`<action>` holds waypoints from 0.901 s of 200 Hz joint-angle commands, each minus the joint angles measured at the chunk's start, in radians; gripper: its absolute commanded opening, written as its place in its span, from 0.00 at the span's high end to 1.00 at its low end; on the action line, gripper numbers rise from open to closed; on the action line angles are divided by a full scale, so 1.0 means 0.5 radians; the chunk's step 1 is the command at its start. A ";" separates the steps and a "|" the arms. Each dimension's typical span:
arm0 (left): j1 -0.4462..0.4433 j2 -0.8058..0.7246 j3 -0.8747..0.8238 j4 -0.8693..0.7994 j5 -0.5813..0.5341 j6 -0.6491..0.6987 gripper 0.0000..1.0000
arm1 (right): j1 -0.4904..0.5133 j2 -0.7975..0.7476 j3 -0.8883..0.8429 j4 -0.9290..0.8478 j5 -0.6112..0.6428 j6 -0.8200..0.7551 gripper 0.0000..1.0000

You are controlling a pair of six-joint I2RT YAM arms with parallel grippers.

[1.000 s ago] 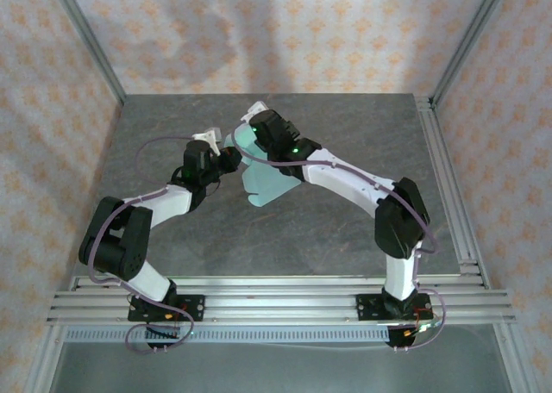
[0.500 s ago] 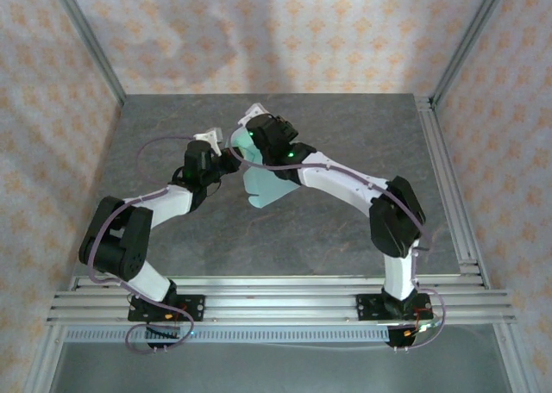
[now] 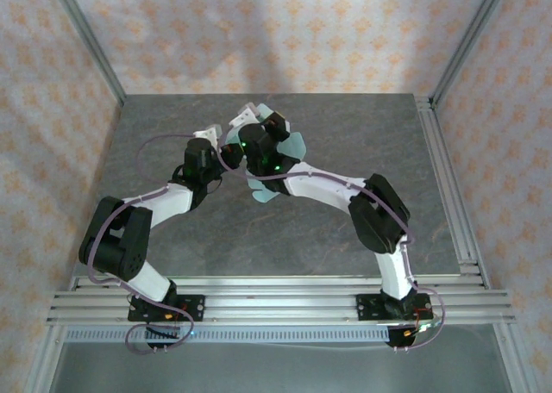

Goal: Fold the paper box

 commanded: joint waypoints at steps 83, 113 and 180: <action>-0.022 -0.023 0.106 -0.139 -0.032 -0.013 1.00 | -0.038 -0.334 -0.163 -0.544 -0.563 0.602 0.52; -0.021 -0.006 0.117 -0.179 -0.063 -0.027 1.00 | -0.055 -0.529 -0.237 -0.824 -0.989 0.808 0.30; -0.018 0.006 0.133 -0.204 -0.043 0.024 1.00 | -0.318 -0.958 -0.368 -1.205 -2.011 1.189 0.19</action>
